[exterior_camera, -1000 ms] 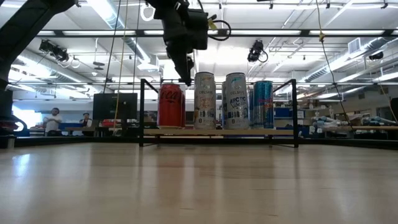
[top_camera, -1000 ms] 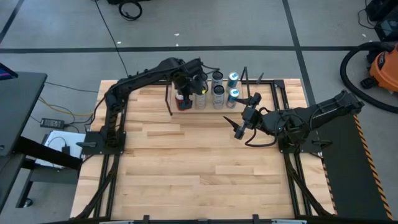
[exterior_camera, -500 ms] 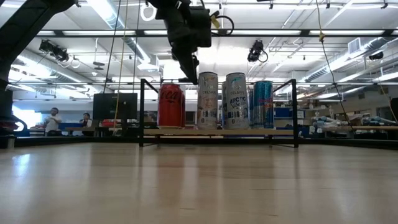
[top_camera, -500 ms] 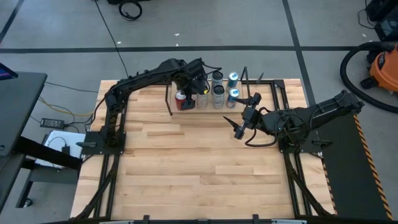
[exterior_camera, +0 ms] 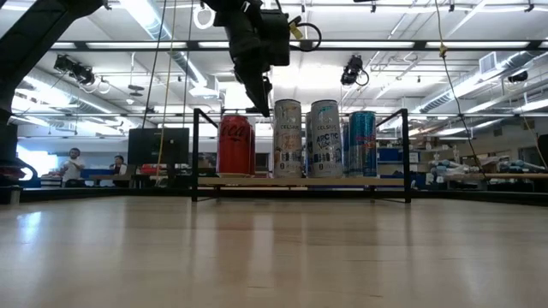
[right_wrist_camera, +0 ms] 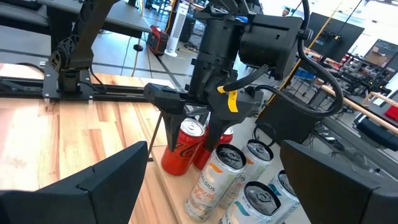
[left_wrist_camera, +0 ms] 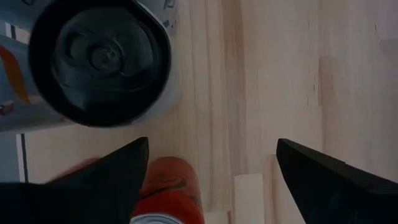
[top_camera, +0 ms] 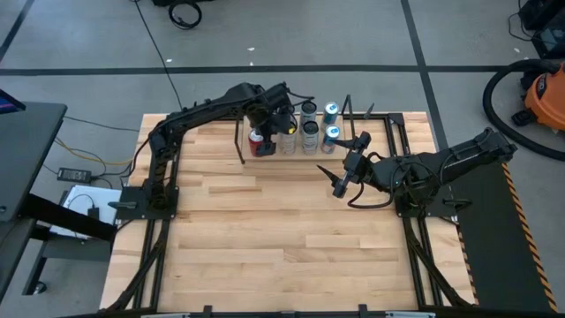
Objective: Place canned beverage on shelf
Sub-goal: Return to Home Position
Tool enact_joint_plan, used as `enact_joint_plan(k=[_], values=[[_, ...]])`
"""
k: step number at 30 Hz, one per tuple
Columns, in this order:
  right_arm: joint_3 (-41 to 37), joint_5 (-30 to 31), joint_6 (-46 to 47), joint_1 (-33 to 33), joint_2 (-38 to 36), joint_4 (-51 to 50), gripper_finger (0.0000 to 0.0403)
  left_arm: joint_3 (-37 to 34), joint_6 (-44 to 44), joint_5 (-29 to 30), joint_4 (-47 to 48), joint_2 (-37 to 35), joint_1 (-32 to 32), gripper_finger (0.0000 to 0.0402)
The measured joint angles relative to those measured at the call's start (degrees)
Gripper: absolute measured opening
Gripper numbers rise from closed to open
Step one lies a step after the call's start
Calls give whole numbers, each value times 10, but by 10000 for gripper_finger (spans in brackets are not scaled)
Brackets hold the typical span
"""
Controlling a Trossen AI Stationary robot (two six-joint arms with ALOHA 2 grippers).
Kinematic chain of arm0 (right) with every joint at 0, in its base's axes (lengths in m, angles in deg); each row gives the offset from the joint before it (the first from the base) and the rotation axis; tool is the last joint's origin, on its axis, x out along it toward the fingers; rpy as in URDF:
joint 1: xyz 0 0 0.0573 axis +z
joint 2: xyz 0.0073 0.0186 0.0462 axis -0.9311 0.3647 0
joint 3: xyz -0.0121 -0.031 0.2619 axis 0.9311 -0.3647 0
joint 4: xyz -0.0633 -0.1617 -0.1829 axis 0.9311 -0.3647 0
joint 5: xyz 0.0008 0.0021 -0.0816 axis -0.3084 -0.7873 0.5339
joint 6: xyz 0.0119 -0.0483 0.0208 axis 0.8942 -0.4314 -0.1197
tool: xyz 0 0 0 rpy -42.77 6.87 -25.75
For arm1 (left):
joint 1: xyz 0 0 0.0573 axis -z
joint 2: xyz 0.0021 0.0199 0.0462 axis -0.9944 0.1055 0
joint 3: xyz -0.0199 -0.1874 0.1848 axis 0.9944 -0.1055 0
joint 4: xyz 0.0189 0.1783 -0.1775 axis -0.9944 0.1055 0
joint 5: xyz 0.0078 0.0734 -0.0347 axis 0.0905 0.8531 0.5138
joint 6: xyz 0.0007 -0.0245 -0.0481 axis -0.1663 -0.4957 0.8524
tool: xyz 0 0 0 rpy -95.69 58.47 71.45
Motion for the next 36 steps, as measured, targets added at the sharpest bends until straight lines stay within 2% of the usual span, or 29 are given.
enact_joint_plan(k=[14,18,23,31,36], values=[[0,0,-13,0,0,0,376,2,2,-7,61,-14,5,355],[0,1,-22,4,-12,7,376,26,8,-9,90,-22,13,355],[0,-2,-20,8,-69,5,376,86,28,-12,148,-44,13,355],[0,-152,36,10,-225,-69,376,98,28,-86,156,-144,1,355],[0,-286,79,10,-301,-121,376,98,22,-137,163,-204,-3,355]])
